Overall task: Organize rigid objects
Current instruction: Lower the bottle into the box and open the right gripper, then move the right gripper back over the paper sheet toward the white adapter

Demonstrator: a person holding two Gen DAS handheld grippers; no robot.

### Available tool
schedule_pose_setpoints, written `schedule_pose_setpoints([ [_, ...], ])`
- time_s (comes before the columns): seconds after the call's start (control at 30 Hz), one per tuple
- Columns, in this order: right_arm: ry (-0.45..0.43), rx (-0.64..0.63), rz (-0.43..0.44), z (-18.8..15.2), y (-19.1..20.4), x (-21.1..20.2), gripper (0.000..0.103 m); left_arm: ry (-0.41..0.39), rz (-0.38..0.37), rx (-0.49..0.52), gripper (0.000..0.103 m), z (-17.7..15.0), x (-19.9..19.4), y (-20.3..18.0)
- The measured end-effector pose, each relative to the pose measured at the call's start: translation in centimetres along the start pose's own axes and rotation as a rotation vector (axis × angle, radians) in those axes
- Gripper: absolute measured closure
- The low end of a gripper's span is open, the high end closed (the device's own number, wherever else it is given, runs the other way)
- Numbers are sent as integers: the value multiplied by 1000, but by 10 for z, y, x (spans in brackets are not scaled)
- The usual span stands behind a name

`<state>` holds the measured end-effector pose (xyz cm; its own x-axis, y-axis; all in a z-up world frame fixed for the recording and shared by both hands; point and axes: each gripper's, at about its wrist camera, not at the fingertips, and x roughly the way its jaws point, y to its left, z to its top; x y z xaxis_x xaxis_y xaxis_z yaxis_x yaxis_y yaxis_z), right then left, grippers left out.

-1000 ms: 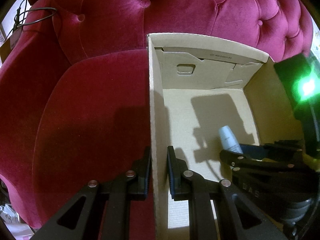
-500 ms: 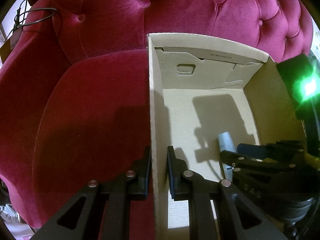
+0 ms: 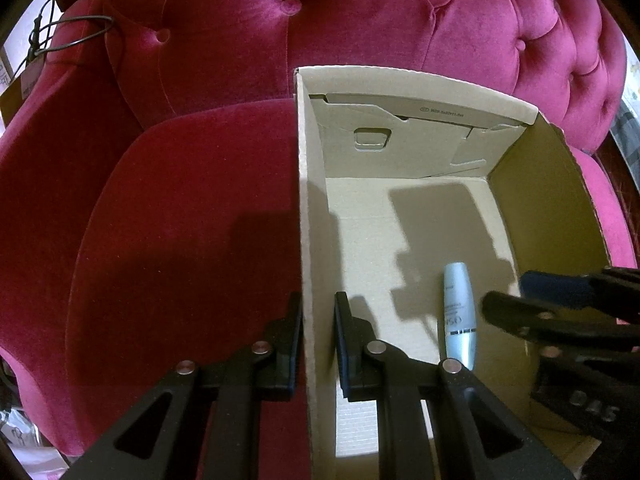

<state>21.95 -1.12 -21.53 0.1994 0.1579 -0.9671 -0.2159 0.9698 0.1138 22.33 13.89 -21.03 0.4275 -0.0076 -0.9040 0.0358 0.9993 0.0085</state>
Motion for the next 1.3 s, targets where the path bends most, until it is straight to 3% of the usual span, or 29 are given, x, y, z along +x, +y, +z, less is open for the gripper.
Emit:
schedule_pose_setpoints([
  [0.3,-65,2,-9,-15,-10,-42,51,0,2,0,87,-1,0,-1],
  [0.33,-71,5,-12,-2,-12,-48,47,0,3,1,87,-1,0,-1],
  [0.47,-106,22,-29,-4,-20,-69,25,0,6,3,87,-1,-1,-1],
  [0.83,-181,55,-77,-12,-57,-113,1,0,8,3,87,-1,-1,-1],
  [1.3,-189,115,-182,-36,-130,-114,0,-1,12,3,87,-1,0,-2],
])
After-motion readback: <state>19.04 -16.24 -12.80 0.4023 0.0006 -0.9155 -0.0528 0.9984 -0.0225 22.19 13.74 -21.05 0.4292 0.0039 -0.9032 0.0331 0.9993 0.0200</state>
